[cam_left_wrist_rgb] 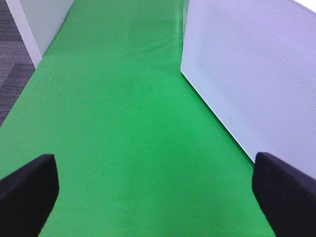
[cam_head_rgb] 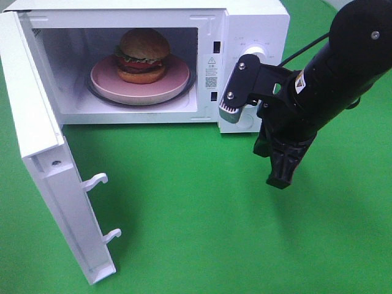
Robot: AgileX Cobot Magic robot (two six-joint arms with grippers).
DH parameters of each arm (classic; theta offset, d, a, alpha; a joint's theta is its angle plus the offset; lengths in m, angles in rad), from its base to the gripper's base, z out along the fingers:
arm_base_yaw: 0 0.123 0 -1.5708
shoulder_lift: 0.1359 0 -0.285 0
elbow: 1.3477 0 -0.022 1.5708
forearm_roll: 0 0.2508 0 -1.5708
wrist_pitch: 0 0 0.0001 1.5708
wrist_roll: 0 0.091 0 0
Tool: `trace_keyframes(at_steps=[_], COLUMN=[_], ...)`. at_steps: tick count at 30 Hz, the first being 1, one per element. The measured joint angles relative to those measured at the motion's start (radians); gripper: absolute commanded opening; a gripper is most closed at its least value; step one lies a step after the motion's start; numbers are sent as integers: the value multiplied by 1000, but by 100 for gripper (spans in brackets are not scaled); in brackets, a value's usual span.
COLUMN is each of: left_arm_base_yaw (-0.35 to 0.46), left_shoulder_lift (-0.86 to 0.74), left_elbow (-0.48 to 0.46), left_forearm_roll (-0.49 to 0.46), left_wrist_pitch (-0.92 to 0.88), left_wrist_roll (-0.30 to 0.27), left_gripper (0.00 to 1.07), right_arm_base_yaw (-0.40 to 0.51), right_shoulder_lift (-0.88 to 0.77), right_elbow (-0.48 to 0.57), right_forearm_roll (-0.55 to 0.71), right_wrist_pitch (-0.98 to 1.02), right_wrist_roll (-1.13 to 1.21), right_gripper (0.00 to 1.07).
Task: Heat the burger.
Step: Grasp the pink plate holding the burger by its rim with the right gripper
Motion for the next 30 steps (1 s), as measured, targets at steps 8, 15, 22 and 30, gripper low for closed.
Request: trace_keyframes(at_steps=[8,15,22,30], left_arm_base_yaw=[0,0,0,0], left_shoulder_lift=[0,0,0,0], left_elbow=[0,0,0,0], left_forearm_roll=[0,0,0,0], left_wrist_pitch=[0,0,0,0], left_wrist_roll=[0,0,0,0], left_gripper=[100,100,100,100], right_arm_base_yaw=[0,17,68,78], right_shoulder_lift=[0,0,0,4], right_elbow=[-5,-5,-21,-89], right_forearm_roll=[-67,-173,-268,-303], right_wrist_pitch=[17,2,-102,-114], right_wrist_roll=[-230,-317,-286,-284], right_gripper=[17,55,87,86])
